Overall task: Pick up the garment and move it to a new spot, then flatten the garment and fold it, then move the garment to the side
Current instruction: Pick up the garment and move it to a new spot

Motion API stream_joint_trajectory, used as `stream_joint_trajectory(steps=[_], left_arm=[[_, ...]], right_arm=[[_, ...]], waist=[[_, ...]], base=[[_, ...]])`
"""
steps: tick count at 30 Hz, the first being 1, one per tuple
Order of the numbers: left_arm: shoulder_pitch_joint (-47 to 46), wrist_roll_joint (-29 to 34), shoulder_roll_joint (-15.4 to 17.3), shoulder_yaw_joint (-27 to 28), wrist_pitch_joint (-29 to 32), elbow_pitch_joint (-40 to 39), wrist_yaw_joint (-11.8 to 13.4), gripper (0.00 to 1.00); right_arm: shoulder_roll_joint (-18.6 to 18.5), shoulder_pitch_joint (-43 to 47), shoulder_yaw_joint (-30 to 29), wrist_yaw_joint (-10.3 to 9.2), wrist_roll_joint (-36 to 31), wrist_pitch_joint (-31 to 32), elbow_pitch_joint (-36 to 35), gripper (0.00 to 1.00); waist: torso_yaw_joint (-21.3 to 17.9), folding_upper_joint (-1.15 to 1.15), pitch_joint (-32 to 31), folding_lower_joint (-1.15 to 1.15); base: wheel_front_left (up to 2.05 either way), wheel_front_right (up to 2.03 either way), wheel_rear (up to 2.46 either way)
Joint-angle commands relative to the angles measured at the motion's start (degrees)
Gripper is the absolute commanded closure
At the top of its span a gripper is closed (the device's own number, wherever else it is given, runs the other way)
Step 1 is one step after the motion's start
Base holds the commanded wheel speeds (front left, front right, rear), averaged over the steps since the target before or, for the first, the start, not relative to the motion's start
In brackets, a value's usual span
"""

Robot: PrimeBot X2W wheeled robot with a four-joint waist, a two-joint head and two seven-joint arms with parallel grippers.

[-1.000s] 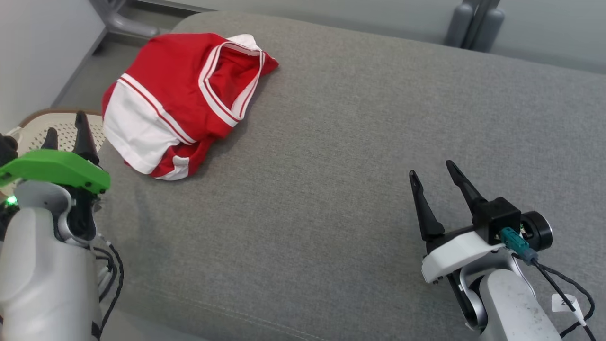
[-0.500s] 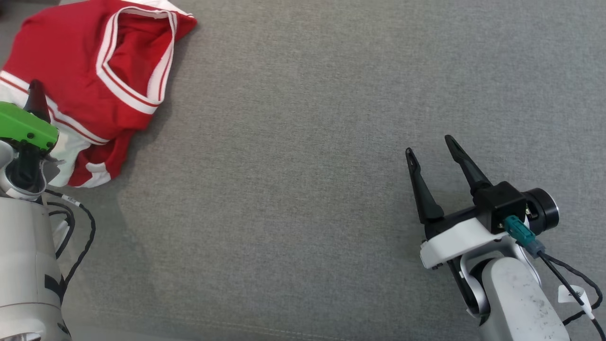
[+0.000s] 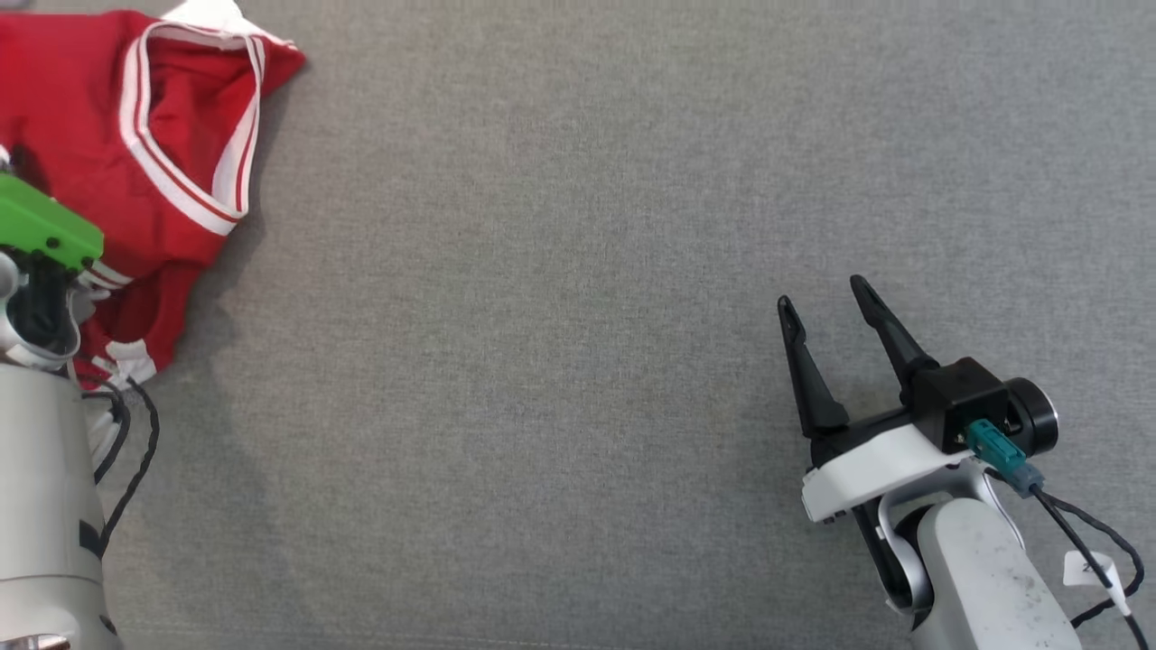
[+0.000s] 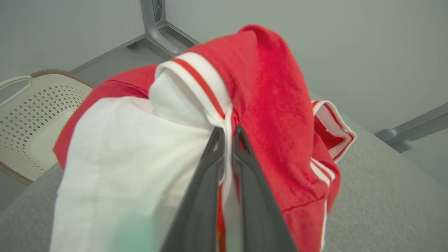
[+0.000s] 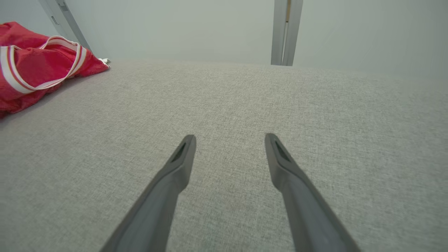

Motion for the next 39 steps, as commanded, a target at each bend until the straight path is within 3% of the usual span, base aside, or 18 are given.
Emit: stream_joint_trajectory(steps=[1,9,17,27,34,39], left_arm=[[-1.3,1.0,0.3,-0.7,-1.6,-1.4,-0.4,1.00],[-4.9,2.1,-2.1,-5.2,-3.5,-6.8,-3.9,1.00],[-9.2,3.2,-6.2,-10.4,-2.0,-13.3,-5.6,1.00],[-12.1,0.1,-11.2,-16.2,-0.2,-21.4,-6.9,1.00],[-11.1,-1.8,-12.1,-21.1,0.0,-22.7,-6.9,1.00],[-7.3,1.0,-12.3,-26.6,-0.2,-19.7,-6.5,1.00]], right_arm=[[-0.2,0.7,0.4,-0.02,0.6,-0.7,0.7,0.00],[-0.2,2.5,2.3,-0.02,4.4,-2.4,4.7,0.00],[-0.2,4.8,2.3,-0.02,6.8,-3.5,7.3,0.00],[-0.2,4.2,2.3,-0.02,7.2,-3.8,7.3,0.00],[-0.2,2.7,2.2,-0.02,7.0,-3.9,7.2,0.00],[-0.1,1.9,1.8,-0.02,7.4,-4.2,6.9,0.00]], waist=[[1.3,0.00,-4.5,0.00],[-0.5,0.00,-14.3,0.00],[-6.2,0.00,-20.5,0.00],[-16.0,0.00,-19.6,0.00],[-22.2,0.00,-17.5,0.00],[-23.7,0.00,-15.7,0.00]], base=[[0.00,0.00,0.00],[0.00,0.00,0.00],[0.00,0.00,0.00],[0.00,0.00,0.00],[0.00,0.00,0.00],[0.00,0.00,0.00]])
